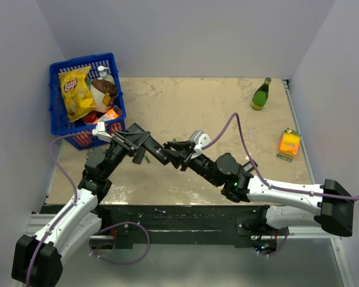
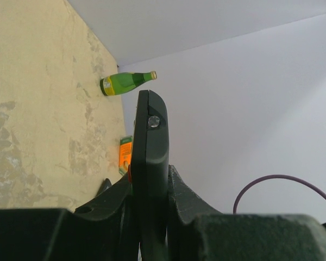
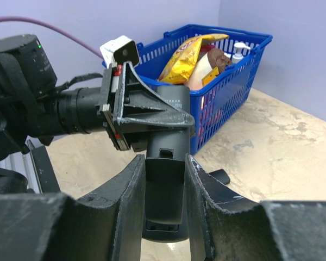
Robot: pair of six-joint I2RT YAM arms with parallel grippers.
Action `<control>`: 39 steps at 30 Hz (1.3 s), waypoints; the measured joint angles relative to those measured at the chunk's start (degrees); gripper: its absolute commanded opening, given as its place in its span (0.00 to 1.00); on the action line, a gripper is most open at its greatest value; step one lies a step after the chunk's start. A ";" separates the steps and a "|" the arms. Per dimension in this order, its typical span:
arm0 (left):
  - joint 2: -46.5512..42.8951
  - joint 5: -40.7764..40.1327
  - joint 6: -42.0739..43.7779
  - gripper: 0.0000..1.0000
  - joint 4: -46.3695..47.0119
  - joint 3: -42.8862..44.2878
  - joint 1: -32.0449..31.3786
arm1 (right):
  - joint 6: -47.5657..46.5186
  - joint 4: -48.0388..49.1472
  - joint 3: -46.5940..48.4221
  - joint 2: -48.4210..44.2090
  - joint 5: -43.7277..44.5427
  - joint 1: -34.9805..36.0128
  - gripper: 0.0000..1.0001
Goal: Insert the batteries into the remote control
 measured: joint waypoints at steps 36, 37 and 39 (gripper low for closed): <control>0.15 -0.20 -0.02 0.00 -0.11 0.00 -0.07 | 0.26 1.75 -1.53 1.33 0.00 0.00 0.00; 0.15 -0.20 -0.02 0.00 -0.09 0.00 -0.09 | 0.26 1.97 -1.53 1.49 0.00 0.00 0.00; 0.15 -0.24 -0.02 0.00 -0.07 0.00 -0.17 | 0.28 2.38 -1.53 1.75 -0.02 0.00 0.00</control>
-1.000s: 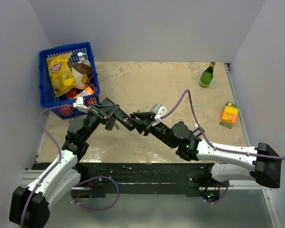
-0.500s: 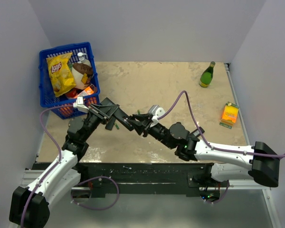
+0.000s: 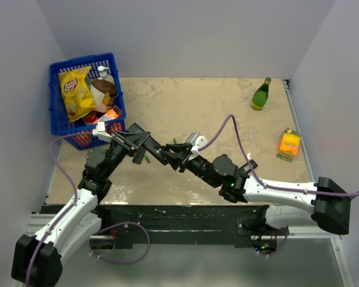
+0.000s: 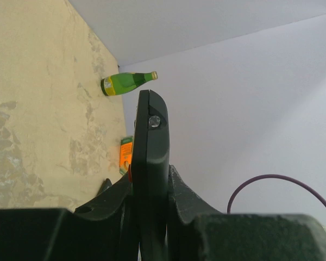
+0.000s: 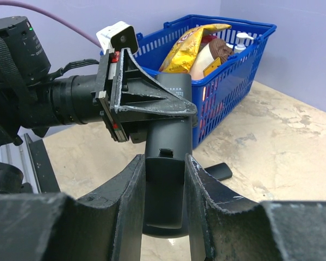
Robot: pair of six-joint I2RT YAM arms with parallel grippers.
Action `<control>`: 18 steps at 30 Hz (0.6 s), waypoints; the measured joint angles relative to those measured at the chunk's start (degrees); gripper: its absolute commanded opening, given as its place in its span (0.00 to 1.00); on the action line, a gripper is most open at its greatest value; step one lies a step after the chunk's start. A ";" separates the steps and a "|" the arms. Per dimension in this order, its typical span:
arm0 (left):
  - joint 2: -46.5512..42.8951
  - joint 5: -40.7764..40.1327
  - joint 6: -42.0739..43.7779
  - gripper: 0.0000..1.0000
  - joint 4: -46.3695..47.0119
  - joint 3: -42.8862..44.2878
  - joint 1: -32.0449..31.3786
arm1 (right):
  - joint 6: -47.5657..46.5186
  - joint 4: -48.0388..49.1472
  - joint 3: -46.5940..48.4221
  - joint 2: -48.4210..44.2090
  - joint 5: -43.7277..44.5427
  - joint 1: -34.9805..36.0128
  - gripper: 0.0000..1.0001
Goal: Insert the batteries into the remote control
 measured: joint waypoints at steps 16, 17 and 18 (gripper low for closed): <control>-0.46 -0.59 -0.02 0.00 -0.11 0.00 -0.59 | -0.09 1.01 -0.02 0.59 0.00 0.00 0.00; -0.52 -0.61 -0.02 0.00 -0.22 0.02 -0.59 | -0.09 1.18 -0.02 0.79 0.04 0.00 0.00; -0.59 -0.61 0.00 0.00 -0.39 0.02 -0.59 | -0.09 1.40 -0.04 1.01 0.04 0.00 0.00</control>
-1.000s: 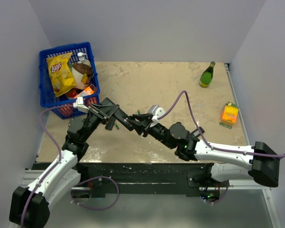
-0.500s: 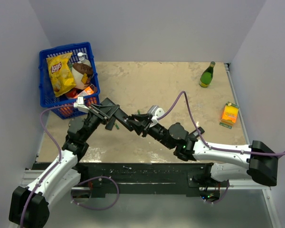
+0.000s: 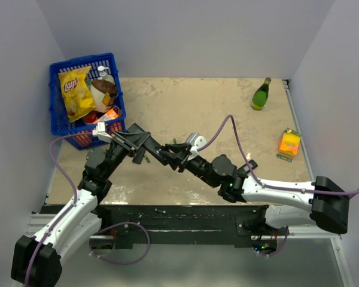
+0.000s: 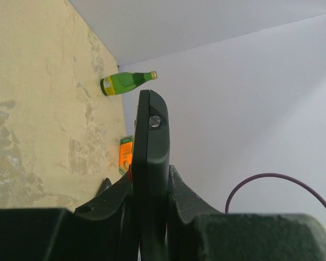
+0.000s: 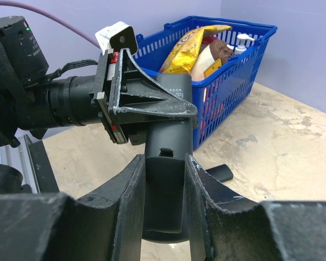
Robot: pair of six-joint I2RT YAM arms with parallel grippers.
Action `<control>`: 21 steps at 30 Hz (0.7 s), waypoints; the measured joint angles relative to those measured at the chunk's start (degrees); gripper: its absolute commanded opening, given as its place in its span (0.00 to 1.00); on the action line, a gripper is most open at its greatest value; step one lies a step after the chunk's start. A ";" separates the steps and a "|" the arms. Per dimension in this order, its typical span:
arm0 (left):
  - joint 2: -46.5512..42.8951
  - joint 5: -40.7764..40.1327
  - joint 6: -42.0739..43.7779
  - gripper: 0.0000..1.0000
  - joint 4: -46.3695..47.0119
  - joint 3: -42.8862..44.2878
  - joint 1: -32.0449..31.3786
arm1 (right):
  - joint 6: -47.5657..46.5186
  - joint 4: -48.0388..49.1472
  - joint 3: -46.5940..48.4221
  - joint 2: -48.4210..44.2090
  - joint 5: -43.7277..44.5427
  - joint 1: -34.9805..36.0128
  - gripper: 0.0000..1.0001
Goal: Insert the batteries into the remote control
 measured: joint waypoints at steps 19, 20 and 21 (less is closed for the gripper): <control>-0.11 0.83 0.22 0.00 -1.18 0.85 -0.48 | -0.11 3.17 -0.33 2.03 0.11 0.13 0.00; -0.11 0.94 0.22 0.00 -1.18 0.96 -0.48 | -0.15 3.32 -0.37 2.03 0.11 0.17 0.00; -0.13 1.09 0.22 0.00 -1.20 1.05 -0.48 | -0.17 3.54 -0.39 2.03 0.11 0.20 0.00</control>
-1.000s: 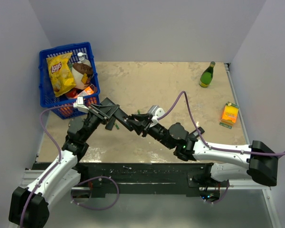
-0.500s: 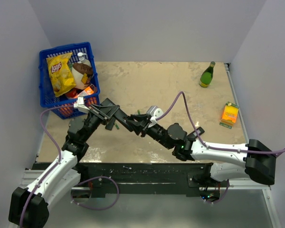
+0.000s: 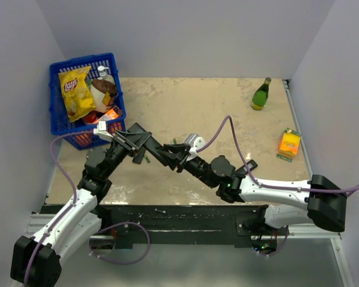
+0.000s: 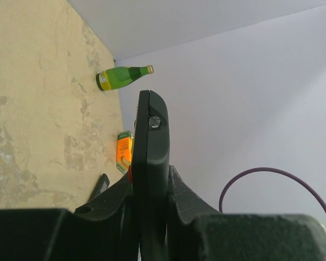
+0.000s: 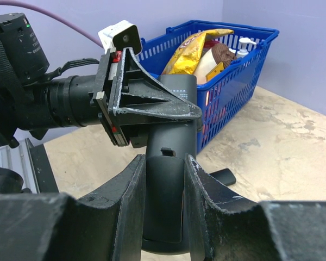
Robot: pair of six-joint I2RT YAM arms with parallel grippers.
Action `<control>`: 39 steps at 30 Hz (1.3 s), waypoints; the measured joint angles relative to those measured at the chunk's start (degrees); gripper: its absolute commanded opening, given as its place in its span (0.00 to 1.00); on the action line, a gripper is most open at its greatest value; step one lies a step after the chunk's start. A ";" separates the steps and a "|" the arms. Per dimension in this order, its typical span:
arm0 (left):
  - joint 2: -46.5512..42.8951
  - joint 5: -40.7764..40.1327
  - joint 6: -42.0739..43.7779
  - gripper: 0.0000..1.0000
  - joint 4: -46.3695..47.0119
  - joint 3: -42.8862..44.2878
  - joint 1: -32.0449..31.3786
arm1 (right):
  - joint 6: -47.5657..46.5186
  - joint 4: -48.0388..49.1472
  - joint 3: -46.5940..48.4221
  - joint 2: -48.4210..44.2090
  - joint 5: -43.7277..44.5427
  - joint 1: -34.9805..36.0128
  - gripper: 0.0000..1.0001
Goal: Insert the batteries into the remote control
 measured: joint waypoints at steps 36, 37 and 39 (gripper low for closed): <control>3.15 7.78 2.25 0.00 0.13 3.63 0.00 | -2.36 1.60 -2.71 -3.23 -0.83 0.24 0.00; 3.23 7.80 2.34 0.00 0.09 3.78 0.02 | -2.40 1.55 -2.73 -3.48 -0.83 0.22 0.00; 3.37 7.87 2.56 0.00 -0.07 4.04 0.00 | -2.54 1.53 -2.78 -3.65 -0.83 0.17 0.00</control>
